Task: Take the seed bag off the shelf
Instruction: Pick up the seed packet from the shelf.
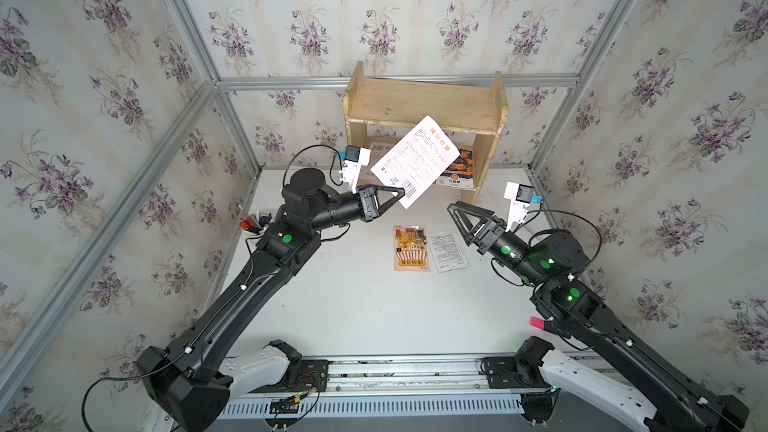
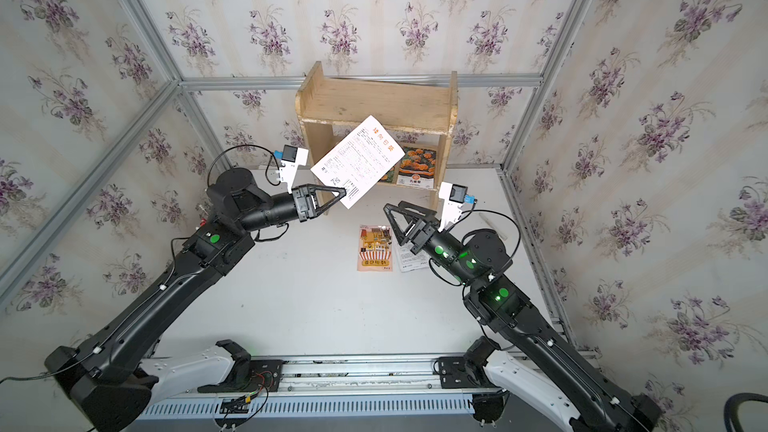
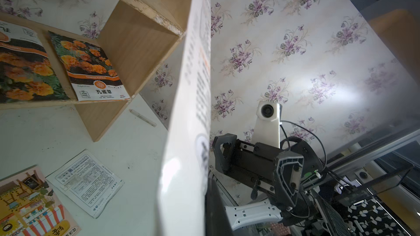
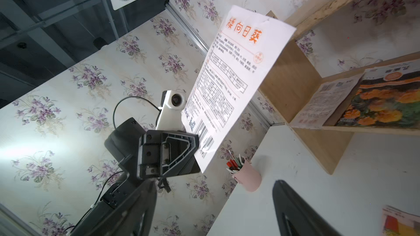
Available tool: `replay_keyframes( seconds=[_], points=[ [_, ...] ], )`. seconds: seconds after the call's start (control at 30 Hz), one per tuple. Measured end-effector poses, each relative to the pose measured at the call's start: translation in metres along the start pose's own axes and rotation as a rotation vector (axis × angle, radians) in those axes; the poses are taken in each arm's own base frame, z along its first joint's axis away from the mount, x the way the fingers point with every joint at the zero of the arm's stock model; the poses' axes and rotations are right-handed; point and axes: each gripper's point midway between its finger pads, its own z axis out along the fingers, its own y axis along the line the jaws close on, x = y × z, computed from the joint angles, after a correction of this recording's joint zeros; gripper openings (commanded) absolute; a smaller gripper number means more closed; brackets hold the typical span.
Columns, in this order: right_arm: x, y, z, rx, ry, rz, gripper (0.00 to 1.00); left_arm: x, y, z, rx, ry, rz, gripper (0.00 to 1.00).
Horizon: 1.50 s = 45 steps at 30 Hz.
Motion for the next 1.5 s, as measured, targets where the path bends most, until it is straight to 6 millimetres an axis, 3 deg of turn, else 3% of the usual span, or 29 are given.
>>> replay_keyframes(
  seconds=[0.33, 0.87, 1.27, 1.4, 1.43, 1.5],
  points=[
    [-0.009, 0.023, 0.008, -0.108, -0.010, 0.014, 0.71, 0.019, -0.020, 0.004, 0.085, 0.006, 0.036, 0.00],
    [-0.014, 0.028, 0.010, -0.110, -0.019, 0.003, 0.55, 0.029, -0.039, 0.005, 0.166, 0.026, 0.035, 0.00],
    [-0.014, 0.027, 0.014, -0.105, -0.015, 0.000, 0.00, 0.035, -0.044, 0.012, 0.192, 0.042, 0.039, 0.01],
    [-0.017, 0.029, 0.013, -0.104, -0.019, -0.003, 0.00, 0.035, -0.040, 0.015, 0.183, 0.042, 0.039, 0.17],
    [-0.017, 0.029, 0.013, -0.103, -0.019, -0.004, 0.00, 0.035, -0.039, 0.015, 0.180, 0.045, 0.039, 0.24],
    [-0.019, 0.030, 0.014, -0.097, -0.019, -0.011, 0.00, 0.037, -0.037, 0.016, 0.168, 0.055, 0.037, 0.48]
  ],
)
